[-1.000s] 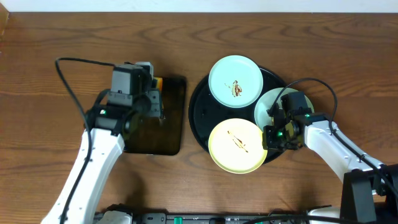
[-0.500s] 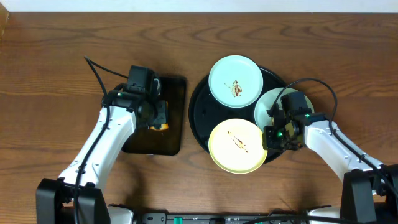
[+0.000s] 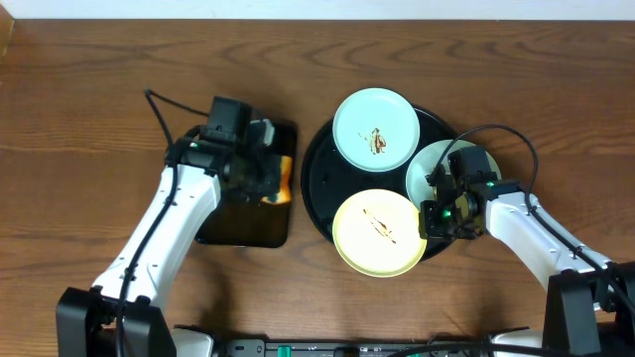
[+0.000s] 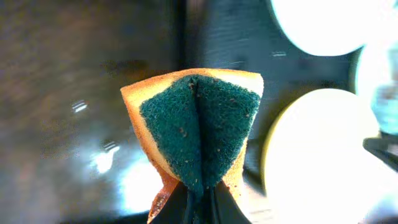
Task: Clean dirty plates on tray and stack at the side
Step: 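Carry the sponge with left gripper toward the yellow plate, then scrub the yellow plate surface with the sponge in left gripper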
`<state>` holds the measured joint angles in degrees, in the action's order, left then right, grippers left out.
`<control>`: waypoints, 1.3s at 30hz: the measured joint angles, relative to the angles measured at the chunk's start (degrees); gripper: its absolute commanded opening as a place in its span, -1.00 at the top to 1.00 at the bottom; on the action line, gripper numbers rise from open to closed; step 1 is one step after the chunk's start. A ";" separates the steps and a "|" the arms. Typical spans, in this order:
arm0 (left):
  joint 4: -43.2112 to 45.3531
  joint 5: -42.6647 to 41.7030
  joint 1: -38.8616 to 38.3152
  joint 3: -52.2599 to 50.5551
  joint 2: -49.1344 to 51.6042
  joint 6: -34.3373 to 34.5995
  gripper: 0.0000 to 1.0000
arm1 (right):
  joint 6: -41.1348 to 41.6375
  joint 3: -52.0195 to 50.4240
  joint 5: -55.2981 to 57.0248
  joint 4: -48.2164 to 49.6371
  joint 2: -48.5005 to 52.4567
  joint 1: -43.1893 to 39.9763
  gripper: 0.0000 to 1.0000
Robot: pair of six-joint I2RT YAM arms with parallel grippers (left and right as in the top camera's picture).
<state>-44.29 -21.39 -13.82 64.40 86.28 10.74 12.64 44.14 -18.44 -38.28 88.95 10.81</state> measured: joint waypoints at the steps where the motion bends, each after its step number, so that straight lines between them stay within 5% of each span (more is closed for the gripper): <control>1: 0.55 -0.92 -1.01 0.70 0.00 -0.02 0.85 | 0.00 0.00 0.00 0.04 0.00 0.00 0.98; 18: 15.26 -8.46 -23.89 2.49 9.64 11.23 0.85 | 0.00 0.00 0.00 0.17 0.00 0.00 0.98; 29: 22.36 -14.03 -29.33 2.49 19.06 22.58 0.85 | 0.00 0.00 0.00 0.15 0.00 0.00 0.98; 39: 23.37 -14.49 -29.64 2.49 21.99 25.49 0.85 | 0.00 0.00 0.00 -0.02 0.00 0.00 0.97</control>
<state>-20.93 -35.88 -43.46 66.89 108.27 36.23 12.64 44.14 -18.44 -38.30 88.95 10.81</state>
